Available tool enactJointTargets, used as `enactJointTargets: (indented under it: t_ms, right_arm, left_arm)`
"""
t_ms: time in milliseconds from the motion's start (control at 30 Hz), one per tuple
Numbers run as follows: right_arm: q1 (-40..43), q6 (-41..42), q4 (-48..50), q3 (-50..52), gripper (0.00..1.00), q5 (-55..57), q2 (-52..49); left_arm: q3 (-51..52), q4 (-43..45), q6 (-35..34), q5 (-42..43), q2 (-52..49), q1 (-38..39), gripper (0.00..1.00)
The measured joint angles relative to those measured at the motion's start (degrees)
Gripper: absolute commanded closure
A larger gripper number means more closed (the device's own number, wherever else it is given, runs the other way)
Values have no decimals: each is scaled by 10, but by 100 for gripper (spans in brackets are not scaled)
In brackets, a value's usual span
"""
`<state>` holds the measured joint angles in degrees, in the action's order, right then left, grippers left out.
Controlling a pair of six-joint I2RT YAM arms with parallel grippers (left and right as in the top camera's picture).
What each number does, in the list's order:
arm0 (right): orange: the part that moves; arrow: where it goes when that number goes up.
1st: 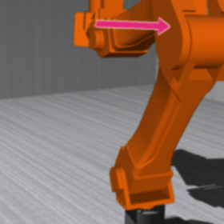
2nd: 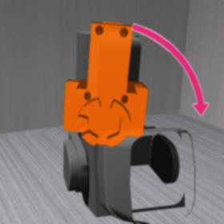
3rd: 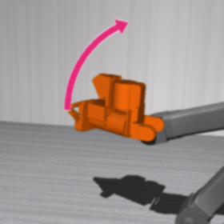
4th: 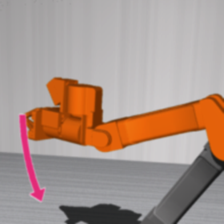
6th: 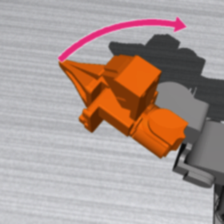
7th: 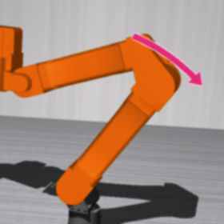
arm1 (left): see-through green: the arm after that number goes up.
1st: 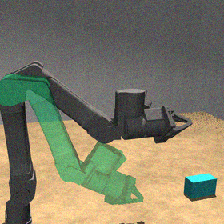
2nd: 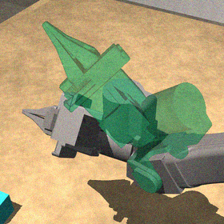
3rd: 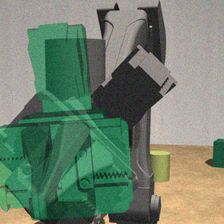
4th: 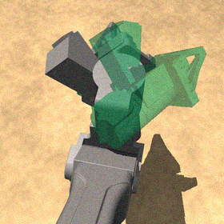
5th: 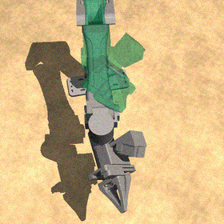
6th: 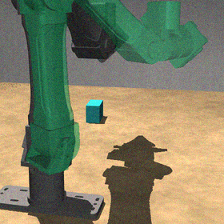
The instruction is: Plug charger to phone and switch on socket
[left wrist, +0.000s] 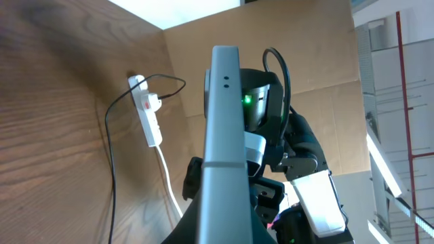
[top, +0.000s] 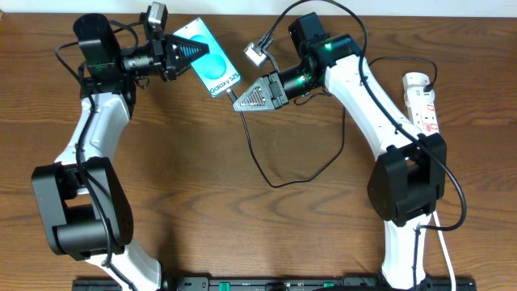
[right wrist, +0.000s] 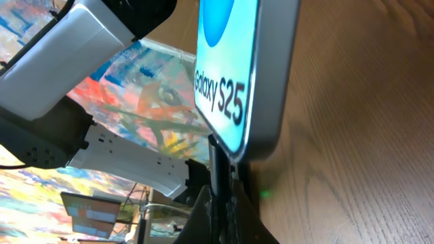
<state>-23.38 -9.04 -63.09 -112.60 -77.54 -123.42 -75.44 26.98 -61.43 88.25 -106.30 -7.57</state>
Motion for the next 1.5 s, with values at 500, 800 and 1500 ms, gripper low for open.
enactJointTargets:
  t_ms: [500, 800, 1500]
  right_arm:
    - [0, 7, 3, 0, 99, 0, 0]
    - [0, 36, 30, 0, 99, 0, 0]
    - [1, 91, 77, 2, 99, -3, 0]
  left_arm:
    - [0, 0, 0, -1, 0, 1, 93]
    - [0, 1, 0, -12, 0, 0, 93]
    - [0, 2, 0, -27, 0, -2, 93]
